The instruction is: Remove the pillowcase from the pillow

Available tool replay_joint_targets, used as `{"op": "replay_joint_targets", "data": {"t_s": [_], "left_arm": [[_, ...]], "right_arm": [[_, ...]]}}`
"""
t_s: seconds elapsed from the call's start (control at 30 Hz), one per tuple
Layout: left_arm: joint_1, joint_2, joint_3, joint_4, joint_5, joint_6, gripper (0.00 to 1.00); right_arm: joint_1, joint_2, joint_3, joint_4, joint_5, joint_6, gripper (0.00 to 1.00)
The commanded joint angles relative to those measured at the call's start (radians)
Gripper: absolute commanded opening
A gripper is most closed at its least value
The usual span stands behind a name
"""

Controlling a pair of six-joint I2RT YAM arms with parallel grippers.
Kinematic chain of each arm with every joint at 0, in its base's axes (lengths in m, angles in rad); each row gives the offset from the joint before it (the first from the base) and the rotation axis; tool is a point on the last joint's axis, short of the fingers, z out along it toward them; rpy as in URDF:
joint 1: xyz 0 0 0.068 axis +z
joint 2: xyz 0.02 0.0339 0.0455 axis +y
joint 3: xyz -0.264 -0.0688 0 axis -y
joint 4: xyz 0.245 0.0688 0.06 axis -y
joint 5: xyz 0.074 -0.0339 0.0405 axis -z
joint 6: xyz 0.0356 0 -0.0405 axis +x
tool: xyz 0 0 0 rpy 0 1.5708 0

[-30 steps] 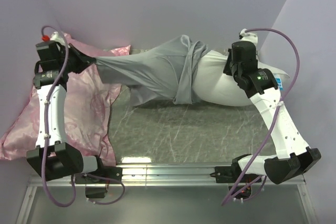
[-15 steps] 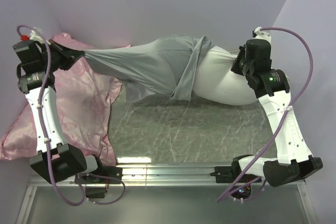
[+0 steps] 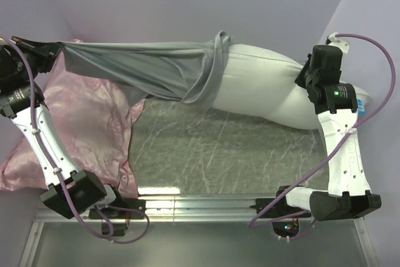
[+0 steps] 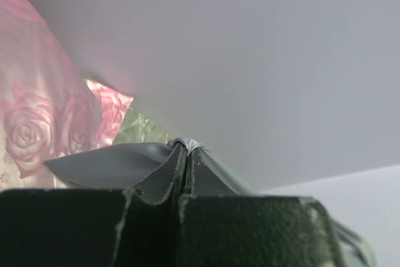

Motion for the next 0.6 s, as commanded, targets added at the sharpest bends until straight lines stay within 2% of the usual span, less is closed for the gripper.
{"op": "replay_joint_targets", "data": {"t_s": [0.0,0.27,0.33,0.37,0.5,0.57], "left_arm": [[0.035,0.008,0.036,0.13,-0.093,-0.042,0.0],[0.019,0.005,0.103,0.138,-0.007,-0.024,0.01],[-0.024,0.005,0.115,0.153,0.016,-0.016,0.01],[-0.053,0.019,0.134,0.135,0.019,0.023,0.01],[-0.307,0.043,0.197,0.034,-0.077,0.142,0.01],[-0.41,0.028,0.146,0.036,-0.118,0.166,0.01]], "right_arm": [[-0.04,-0.058,0.075,0.076,0.175,-0.009,0.0],[-0.04,-0.086,0.055,0.097,0.092,0.016,0.0],[-0.039,-0.097,0.052,0.099,0.043,0.028,0.0],[-0.036,-0.1,0.043,0.111,0.028,0.04,0.0],[0.019,-0.115,0.037,0.134,0.013,0.059,0.0],[0.052,-0.118,0.02,0.166,0.013,0.076,0.0]]}}
